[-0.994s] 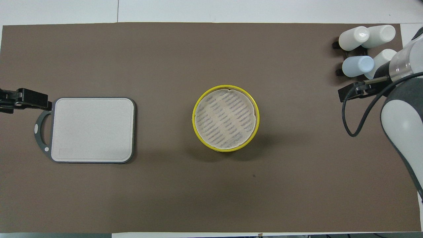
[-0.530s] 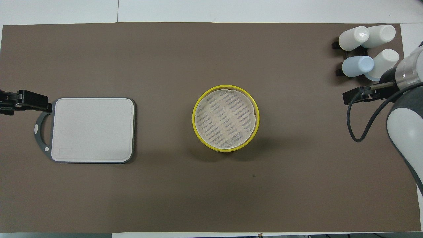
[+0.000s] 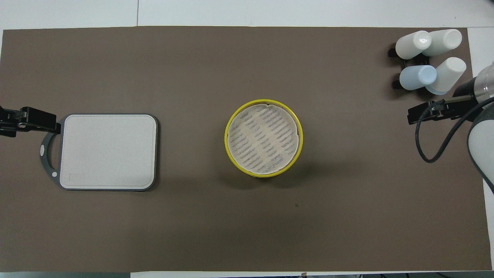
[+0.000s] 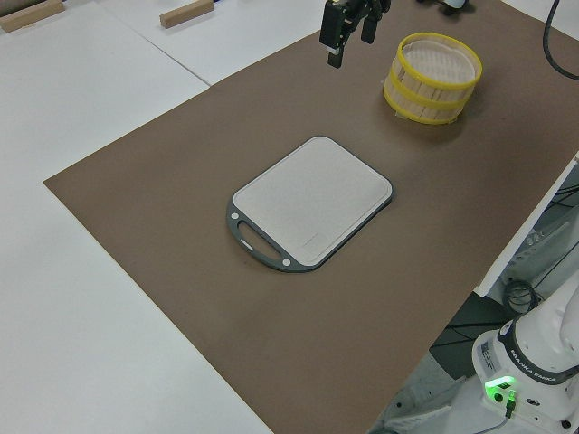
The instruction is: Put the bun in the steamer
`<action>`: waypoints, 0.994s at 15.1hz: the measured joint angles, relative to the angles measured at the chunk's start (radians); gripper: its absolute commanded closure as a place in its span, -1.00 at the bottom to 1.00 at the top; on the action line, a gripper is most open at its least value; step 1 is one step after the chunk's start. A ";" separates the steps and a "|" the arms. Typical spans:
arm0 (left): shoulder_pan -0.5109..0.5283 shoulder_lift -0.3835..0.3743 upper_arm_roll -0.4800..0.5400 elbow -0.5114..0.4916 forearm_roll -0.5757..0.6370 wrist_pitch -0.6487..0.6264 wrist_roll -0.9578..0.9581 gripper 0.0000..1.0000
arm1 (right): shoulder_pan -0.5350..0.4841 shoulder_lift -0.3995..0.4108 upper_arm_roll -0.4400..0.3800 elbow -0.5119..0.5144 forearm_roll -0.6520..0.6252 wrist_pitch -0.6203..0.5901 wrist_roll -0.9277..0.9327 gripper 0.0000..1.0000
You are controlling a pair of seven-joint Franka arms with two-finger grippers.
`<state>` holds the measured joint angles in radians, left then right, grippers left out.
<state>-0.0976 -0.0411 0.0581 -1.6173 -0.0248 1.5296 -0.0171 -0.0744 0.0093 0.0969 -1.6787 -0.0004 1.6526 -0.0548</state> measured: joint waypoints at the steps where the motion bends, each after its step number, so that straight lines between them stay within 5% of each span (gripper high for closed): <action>1: 0.000 0.000 0.000 0.000 0.000 0.000 0.000 -1.00 | 0.000 0.000 0.000 0.000 0.001 -0.001 0.000 -1.00; 15: 0.000 0.000 0.000 0.000 0.000 -0.001 0.000 -1.00 | -0.001 0.000 -0.001 0.000 0.001 -0.051 0.000 -1.00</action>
<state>-0.0978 -0.0411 0.0581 -1.6173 -0.0248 1.5285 -0.0167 -0.0753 0.0094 0.0962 -1.6787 0.0007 1.6012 -0.0548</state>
